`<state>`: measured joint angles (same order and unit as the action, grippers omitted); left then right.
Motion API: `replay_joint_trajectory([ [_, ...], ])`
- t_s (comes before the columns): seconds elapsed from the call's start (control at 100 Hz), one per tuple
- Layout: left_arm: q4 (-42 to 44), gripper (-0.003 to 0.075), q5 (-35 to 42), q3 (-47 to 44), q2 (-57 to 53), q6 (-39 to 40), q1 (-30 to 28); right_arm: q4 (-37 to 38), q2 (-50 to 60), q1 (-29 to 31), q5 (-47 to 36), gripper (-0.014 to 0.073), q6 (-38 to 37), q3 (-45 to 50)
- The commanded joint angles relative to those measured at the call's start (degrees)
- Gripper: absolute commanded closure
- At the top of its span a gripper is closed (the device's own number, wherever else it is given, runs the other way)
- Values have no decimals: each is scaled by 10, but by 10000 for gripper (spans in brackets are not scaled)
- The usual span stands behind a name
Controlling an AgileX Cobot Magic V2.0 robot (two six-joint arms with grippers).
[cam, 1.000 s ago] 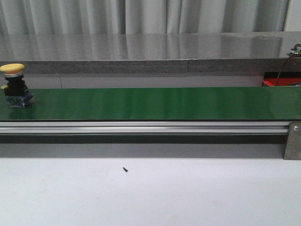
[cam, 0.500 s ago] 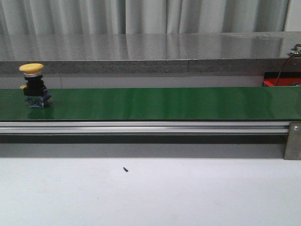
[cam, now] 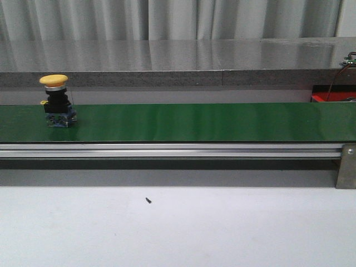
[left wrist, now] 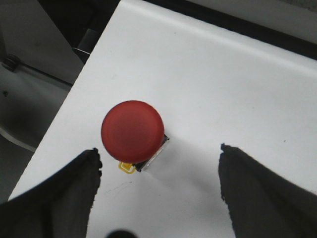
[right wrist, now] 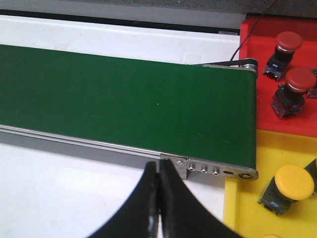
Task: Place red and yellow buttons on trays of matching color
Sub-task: 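Move the left gripper over the red push-button on the table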
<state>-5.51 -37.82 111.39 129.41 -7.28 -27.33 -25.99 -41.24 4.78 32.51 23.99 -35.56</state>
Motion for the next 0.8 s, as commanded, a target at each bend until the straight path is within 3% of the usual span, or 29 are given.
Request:
replay_joint_trajectory([
  [0.0,-3,225,36,21,-36,17,-5,-7,4,0,-32,662,-1,-14],
  [0.79,-28,225,83,26,-10,23,-18,-7,4,0,-31,662,-1,-14],
])
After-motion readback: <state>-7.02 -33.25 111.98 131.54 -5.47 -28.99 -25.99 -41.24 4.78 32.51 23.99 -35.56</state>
